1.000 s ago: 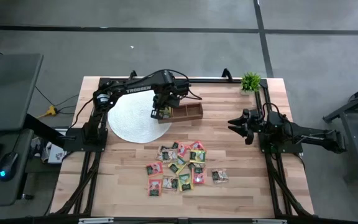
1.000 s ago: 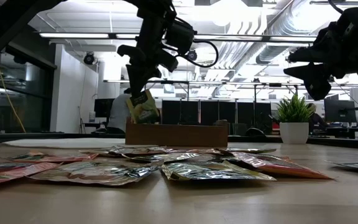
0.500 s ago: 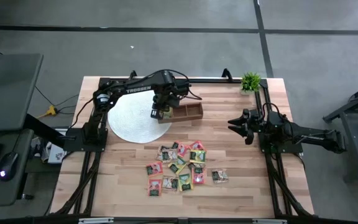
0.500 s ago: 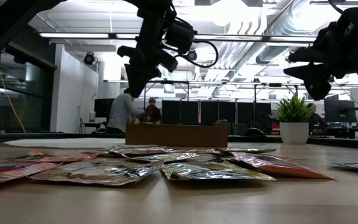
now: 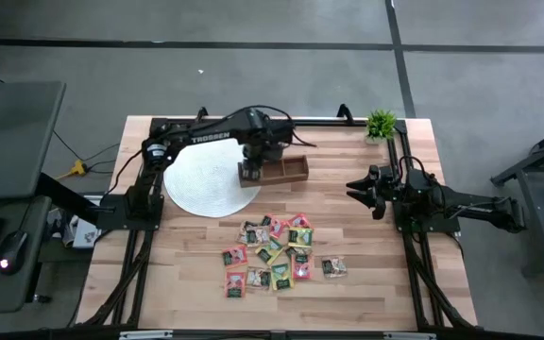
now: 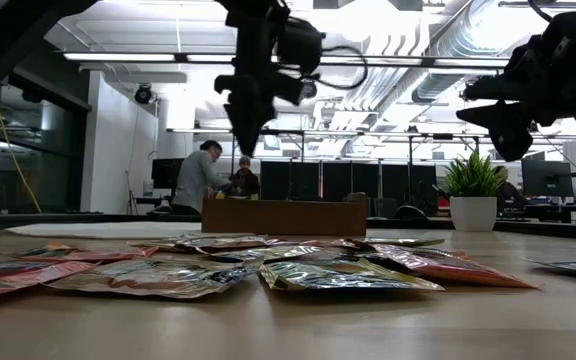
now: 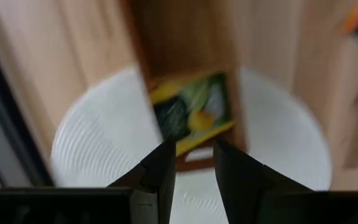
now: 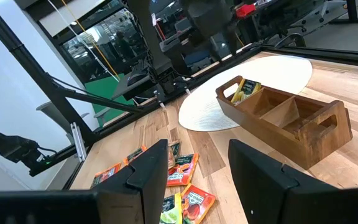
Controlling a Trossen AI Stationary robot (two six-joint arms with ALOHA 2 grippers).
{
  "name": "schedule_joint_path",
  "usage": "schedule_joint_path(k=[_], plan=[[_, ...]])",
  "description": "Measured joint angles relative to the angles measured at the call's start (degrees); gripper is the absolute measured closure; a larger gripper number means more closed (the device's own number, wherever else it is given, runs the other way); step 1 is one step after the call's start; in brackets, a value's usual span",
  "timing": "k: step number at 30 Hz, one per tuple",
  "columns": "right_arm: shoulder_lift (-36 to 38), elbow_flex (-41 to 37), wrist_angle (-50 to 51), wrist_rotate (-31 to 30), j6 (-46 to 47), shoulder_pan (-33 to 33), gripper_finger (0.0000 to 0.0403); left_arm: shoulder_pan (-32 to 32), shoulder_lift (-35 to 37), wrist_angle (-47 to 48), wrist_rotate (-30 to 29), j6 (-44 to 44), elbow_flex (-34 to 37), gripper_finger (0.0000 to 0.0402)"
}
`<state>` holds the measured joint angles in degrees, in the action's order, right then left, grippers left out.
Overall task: Pick & Place Tea
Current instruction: Put the yellow tea bag into the left compartment of the wooden organizer
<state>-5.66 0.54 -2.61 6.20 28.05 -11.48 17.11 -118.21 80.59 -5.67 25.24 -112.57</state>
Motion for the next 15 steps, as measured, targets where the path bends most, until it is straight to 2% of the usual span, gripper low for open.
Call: schedule_joint_path(k=[8,11,15], plan=[[0.0,0.0,0.0,0.0,0.0,0.0,0.0238,-9.0,0.0,-5.1,0.9,-0.7,0.0,0.0295],[0.0,0.0,0.0,0.0,0.0,0.0,0.0238,-12.3,0.0,-7.4,1.5,-4.5,0.0,0.0295],[0.0,0.0,0.0,0.0,0.0,0.0,0.0238,-15.3,0.0,-13.7,5.7,-10.9,1.0,0.0295]])
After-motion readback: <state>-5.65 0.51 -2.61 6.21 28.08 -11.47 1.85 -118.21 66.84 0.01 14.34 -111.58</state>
